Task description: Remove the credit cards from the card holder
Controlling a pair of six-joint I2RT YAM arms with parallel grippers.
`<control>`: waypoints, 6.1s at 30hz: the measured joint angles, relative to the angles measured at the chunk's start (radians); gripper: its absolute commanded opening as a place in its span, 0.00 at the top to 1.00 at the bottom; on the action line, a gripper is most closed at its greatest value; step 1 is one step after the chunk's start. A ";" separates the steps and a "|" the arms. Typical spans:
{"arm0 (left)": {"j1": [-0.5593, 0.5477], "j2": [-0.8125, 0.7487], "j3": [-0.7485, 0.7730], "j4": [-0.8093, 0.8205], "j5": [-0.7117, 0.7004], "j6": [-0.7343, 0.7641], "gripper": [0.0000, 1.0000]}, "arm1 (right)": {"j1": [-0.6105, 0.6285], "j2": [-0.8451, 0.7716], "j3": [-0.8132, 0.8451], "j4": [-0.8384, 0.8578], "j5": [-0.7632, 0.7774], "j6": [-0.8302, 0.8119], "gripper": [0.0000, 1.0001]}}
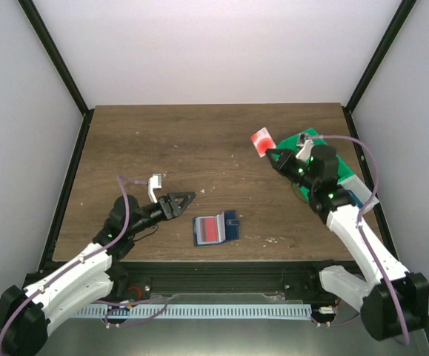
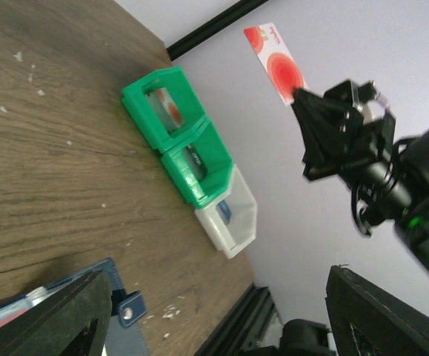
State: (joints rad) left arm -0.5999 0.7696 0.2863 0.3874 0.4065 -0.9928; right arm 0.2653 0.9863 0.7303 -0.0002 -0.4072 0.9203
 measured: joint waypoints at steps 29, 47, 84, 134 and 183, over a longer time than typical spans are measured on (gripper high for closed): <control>0.018 -0.108 0.050 -0.268 0.017 0.192 0.16 | -0.499 0.780 0.577 -0.488 -0.121 -0.352 1.00; 0.023 -0.107 0.038 -0.270 -0.007 0.185 0.16 | -0.537 0.914 0.684 -0.554 -0.105 -0.384 0.99; 0.023 -0.116 0.011 -0.272 -0.014 0.153 0.16 | -0.551 0.985 0.729 -0.540 -0.064 -0.380 0.88; -0.021 0.328 -0.058 -0.066 0.126 0.114 0.19 | 0.388 0.243 0.087 -0.420 0.018 -0.205 0.75; -0.063 0.494 -0.153 0.306 0.127 -0.088 0.24 | 0.616 0.553 -0.171 0.073 0.041 -0.062 0.91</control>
State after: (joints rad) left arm -0.6628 1.2640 0.1329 0.6933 0.5331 -1.0809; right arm 0.8814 1.5391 0.5591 0.0727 -0.3664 0.8585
